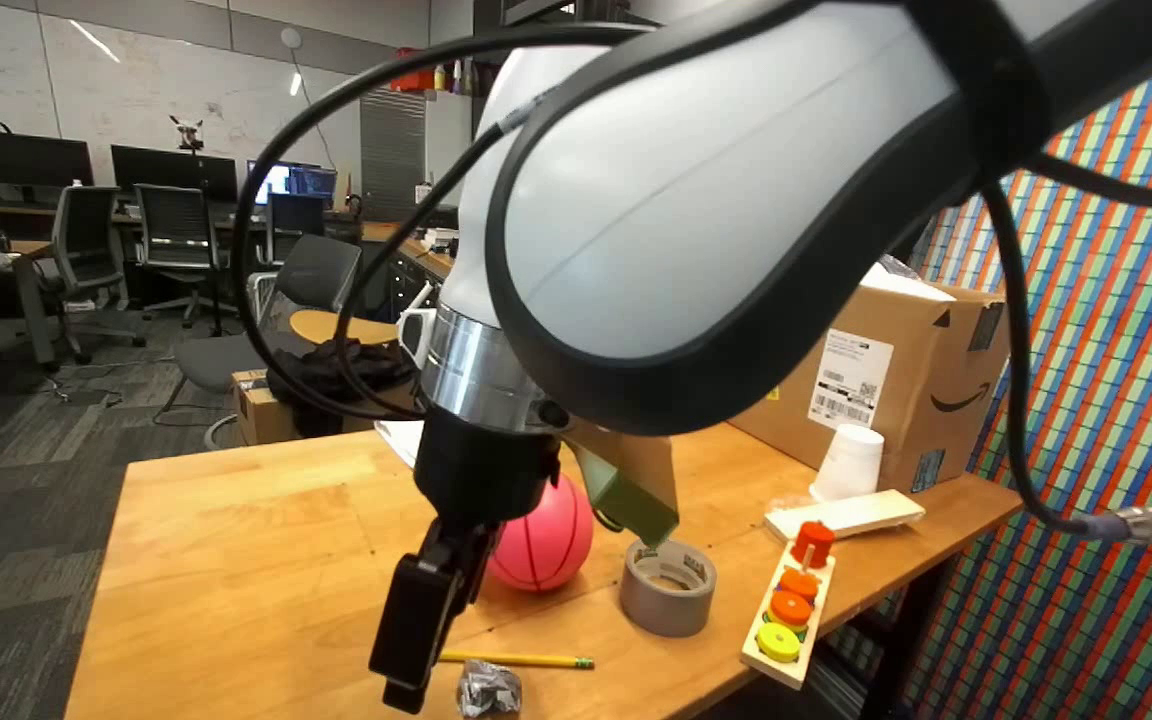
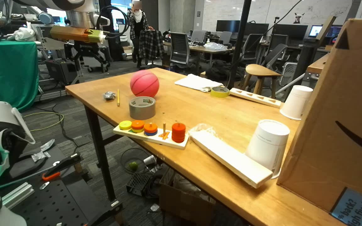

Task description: Push the ball to the right

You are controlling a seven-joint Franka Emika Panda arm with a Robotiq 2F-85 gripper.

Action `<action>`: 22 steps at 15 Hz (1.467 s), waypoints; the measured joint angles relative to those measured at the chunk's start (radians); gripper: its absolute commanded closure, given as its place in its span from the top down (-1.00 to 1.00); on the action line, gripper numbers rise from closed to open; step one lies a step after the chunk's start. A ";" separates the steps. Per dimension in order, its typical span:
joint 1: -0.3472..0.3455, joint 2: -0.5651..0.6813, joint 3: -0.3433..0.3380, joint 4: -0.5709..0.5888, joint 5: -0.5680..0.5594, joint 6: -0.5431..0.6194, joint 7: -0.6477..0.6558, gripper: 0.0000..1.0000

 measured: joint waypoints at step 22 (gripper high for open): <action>-0.019 0.222 0.042 0.252 -0.113 -0.218 0.183 1.00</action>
